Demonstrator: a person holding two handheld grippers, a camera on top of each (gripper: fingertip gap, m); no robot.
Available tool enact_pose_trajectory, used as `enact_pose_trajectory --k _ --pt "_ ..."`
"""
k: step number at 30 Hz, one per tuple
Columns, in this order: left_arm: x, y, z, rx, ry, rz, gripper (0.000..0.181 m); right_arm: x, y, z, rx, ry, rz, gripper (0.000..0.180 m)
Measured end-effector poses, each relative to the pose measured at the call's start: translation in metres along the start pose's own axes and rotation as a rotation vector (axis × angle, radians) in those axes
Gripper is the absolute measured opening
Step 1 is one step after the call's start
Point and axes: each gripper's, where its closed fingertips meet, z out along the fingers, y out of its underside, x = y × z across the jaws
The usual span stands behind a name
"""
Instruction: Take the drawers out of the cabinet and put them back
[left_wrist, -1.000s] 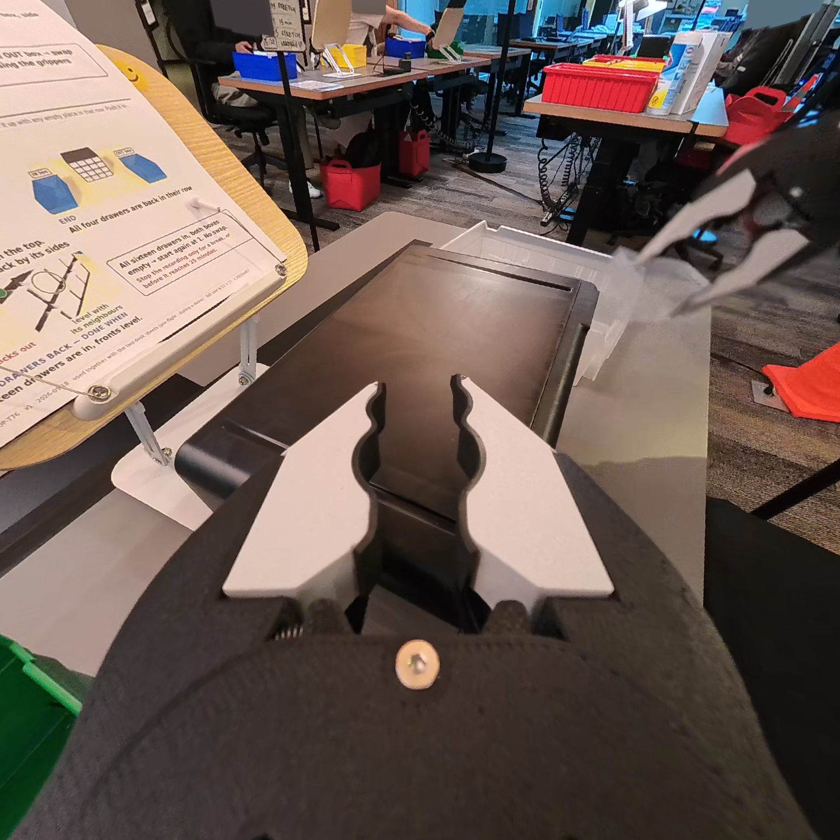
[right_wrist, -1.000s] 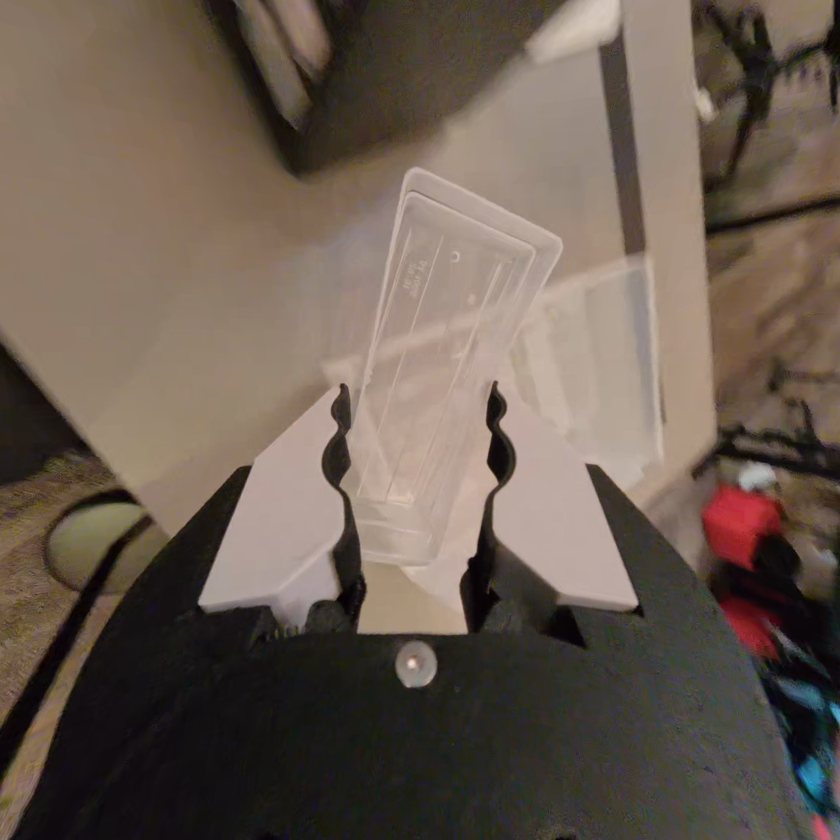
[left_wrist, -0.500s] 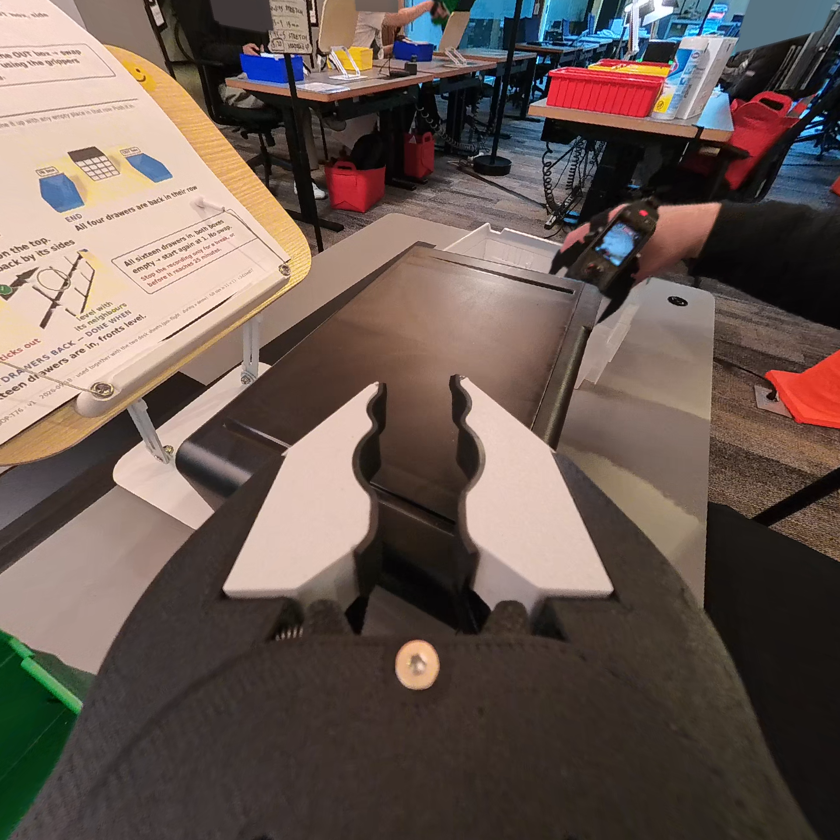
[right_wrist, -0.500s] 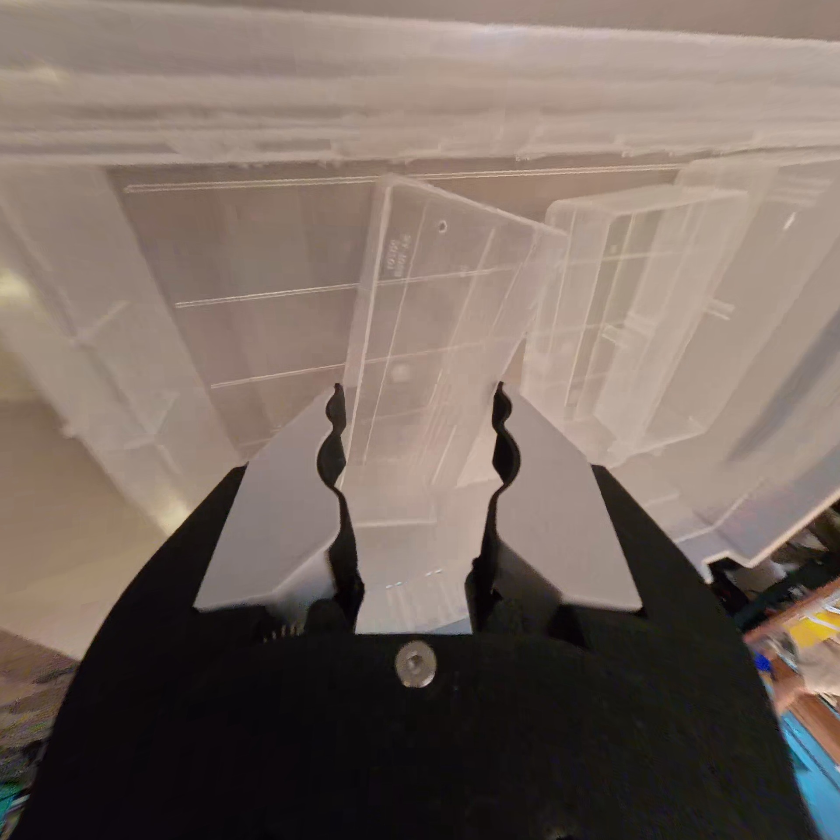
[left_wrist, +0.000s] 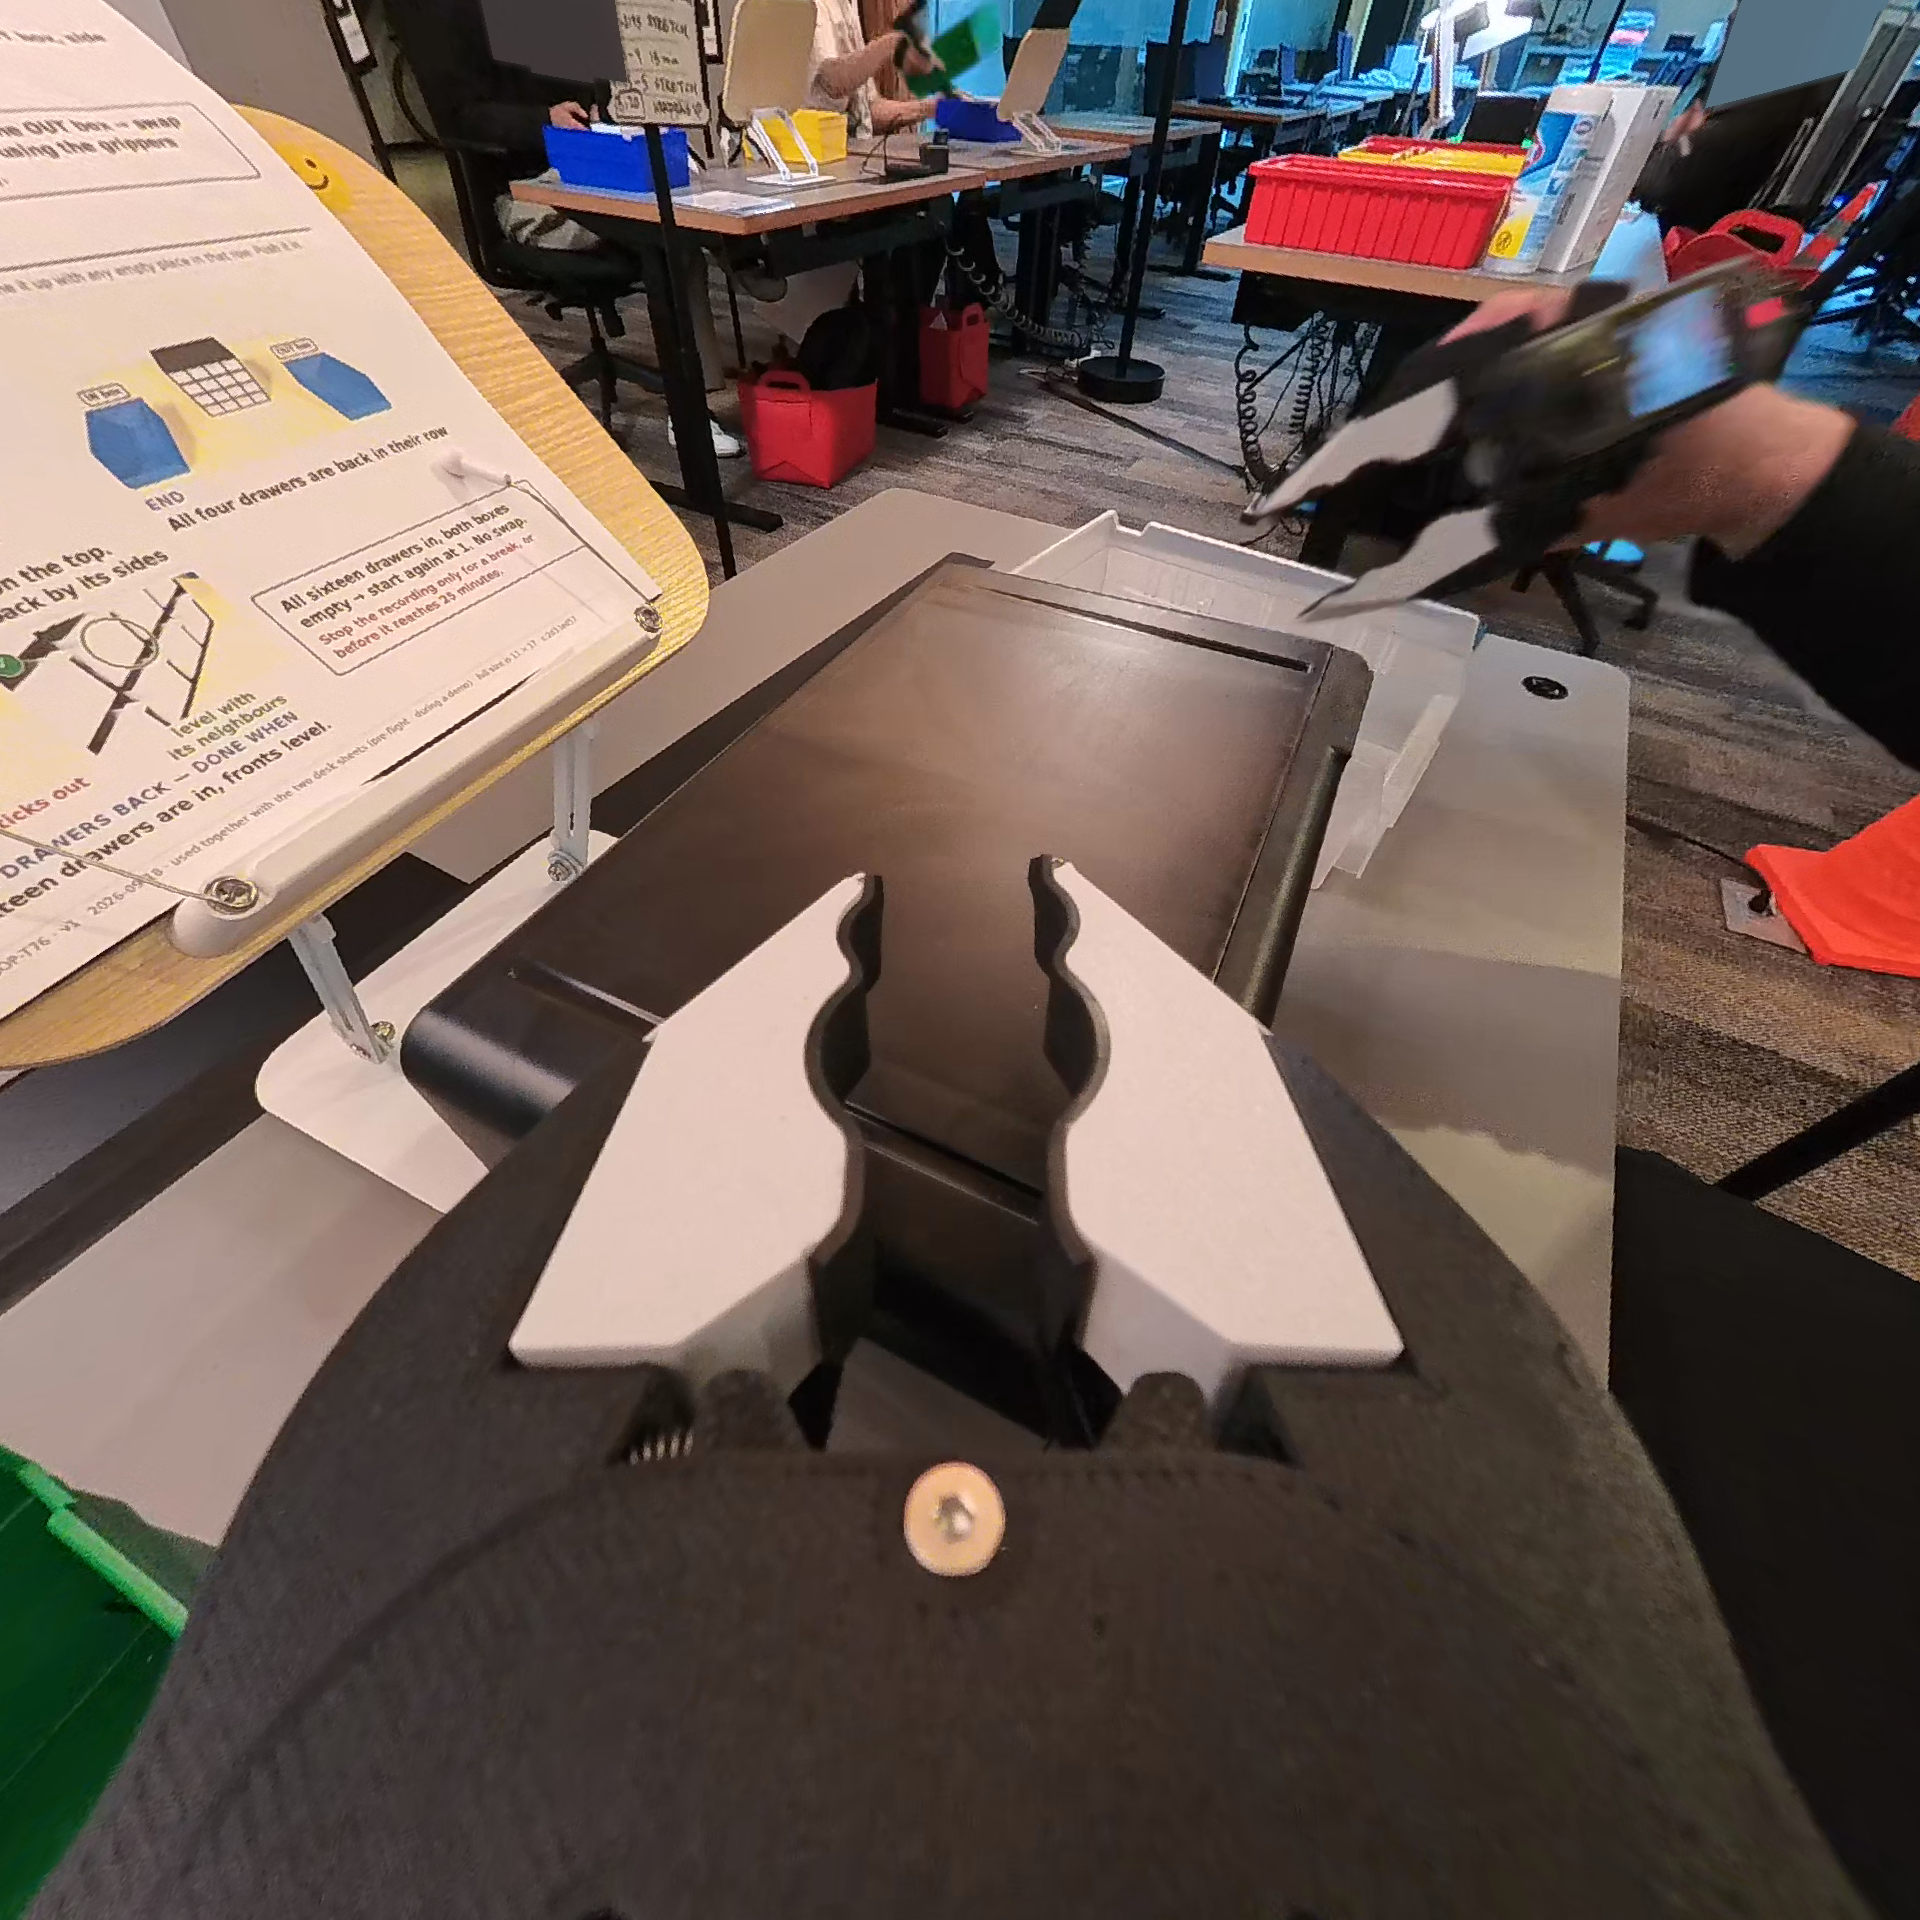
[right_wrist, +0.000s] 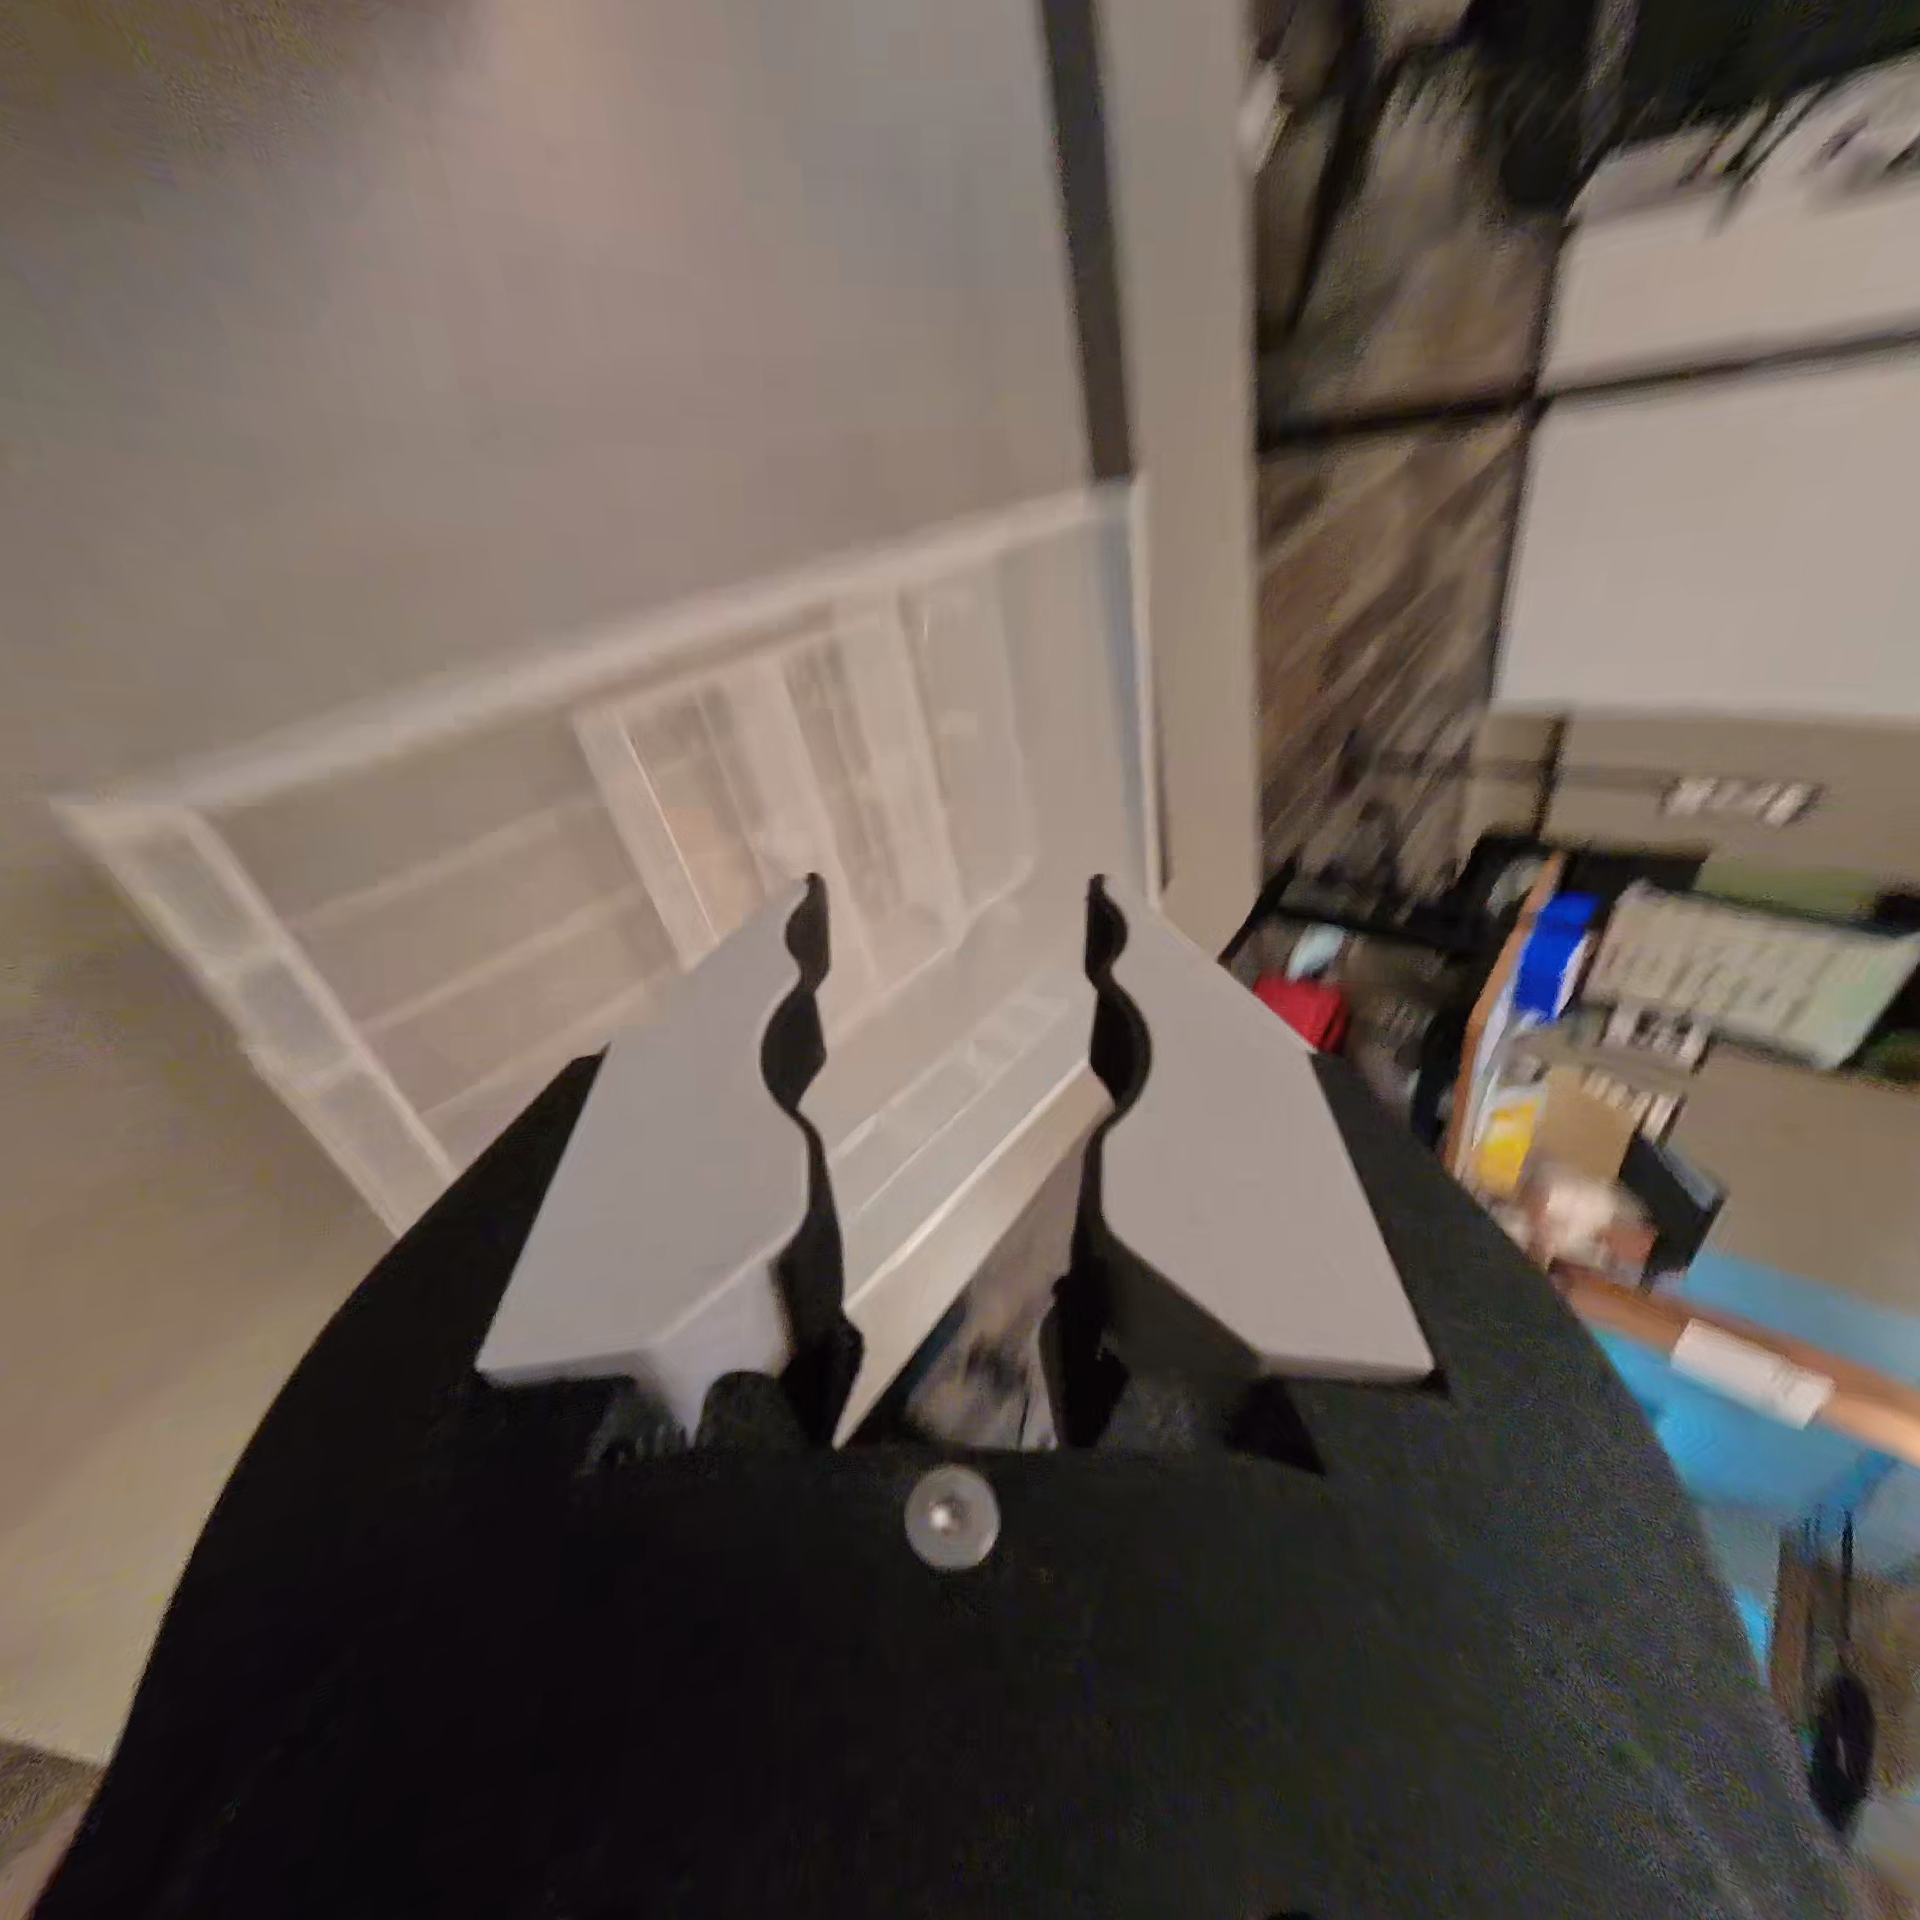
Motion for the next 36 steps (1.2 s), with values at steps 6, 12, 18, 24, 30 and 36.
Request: enact_pose_trajectory --k 6,12,18,24,30,36 --pt "0.0 0.0 0.001 -0.003 -0.005 0.003 0.028 -0.098 -0.155 -0.108 0.462 0.144 -0.375 0.032" --pt "0.0 0.0 0.001 -0.001 -0.012 0.003 0.027 -0.187 -0.233 -0.051 0.539 0.248 -0.506 0.031" --pt "0.0 0.0 0.001 -0.001 -0.006 0.003 0.027 -0.191 -0.25 -0.002 0.559 0.359 -0.499 0.031" --pt "-0.001 -0.001 0.001 0.004 0.002 0.006 0.028 -0.185 -0.253 0.004 0.583 0.377 -0.481 0.016" --pt "0.0 -0.001 0.001 0.005 0.003 0.007 0.028 -0.201 -0.248 -0.009 0.599 0.303 -0.473 0.01" --pt "-0.001 -0.001 0.001 0.004 0.002 0.007 0.028 -0.231 -0.236 -0.048 0.646 0.233 -0.445 0.01"
